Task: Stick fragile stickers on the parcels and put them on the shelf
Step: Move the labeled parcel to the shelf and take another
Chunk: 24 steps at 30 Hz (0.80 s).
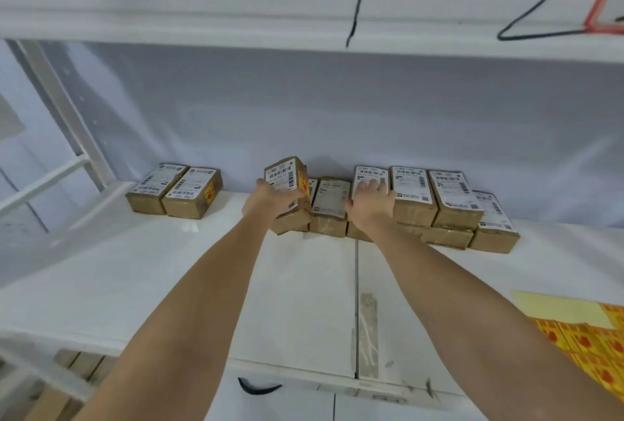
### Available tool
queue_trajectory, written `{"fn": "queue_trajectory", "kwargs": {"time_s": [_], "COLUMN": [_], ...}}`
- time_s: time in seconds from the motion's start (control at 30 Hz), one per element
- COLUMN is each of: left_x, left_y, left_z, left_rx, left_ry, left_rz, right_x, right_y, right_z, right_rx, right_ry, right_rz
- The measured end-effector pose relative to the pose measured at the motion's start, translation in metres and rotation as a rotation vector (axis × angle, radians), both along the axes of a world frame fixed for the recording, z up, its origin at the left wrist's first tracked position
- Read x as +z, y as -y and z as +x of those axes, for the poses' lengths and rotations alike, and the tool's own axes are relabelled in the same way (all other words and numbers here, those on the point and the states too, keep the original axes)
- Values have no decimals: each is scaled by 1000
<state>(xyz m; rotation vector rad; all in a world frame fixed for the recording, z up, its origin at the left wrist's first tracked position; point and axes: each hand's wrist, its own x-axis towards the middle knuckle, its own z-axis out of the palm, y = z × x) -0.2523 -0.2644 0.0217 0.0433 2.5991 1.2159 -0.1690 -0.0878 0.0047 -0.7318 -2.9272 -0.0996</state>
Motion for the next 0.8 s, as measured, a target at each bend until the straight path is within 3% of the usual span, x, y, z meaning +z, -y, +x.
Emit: {"fn": "queue_trajectory", "kwargs": {"time_s": [0.3, 0.57, 0.8], "left_x": [1, 10, 12], "left_y": [20, 47, 65], "left_z": [-1, 3, 4], "left_rx": [24, 132, 213], "left_ry": [-11, -25, -27], "left_rz": [-49, -128, -198], "right_x": [2, 19, 20], "right_y": [7, -8, -13], "right_z": [-16, -35, -42], "right_rx": [-180, -269, -371], "right_ry": [144, 75, 39], "right_rz": [-154, -331, -366]}}
